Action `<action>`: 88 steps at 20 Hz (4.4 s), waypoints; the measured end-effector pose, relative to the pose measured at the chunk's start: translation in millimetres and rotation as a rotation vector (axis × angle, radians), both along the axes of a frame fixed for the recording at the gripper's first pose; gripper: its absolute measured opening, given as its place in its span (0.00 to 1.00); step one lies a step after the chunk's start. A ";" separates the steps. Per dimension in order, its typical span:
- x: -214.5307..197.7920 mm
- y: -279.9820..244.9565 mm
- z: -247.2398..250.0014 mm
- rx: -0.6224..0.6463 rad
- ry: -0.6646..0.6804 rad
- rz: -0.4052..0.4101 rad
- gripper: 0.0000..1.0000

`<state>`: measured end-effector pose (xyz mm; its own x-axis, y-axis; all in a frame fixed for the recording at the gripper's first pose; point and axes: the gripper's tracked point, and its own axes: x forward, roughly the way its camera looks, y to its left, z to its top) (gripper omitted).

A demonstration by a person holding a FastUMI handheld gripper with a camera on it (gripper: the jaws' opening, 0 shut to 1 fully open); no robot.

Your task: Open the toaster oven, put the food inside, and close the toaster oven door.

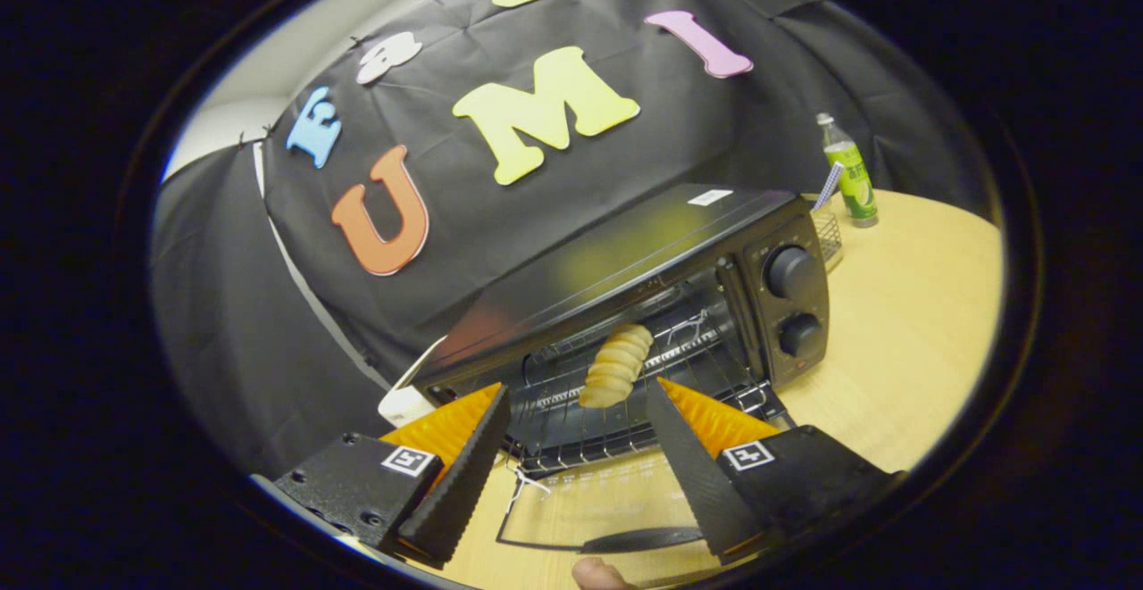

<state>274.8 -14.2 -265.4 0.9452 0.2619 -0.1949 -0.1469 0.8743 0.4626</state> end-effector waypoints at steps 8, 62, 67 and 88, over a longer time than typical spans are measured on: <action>-73.4 -12.9 26.1 -0.466 -0.100 -0.061 1.00; -54.6 -10.9 -92.8 -0.516 0.181 -0.121 1.00; -78.0 -0.9 -108.0 -0.521 0.236 -0.068 1.00; -82.5 4.6 -142.6 -0.511 0.293 -0.061 1.00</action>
<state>192.2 -9.6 -408.0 0.8433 0.0127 -0.5372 -0.0186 0.9998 -0.0056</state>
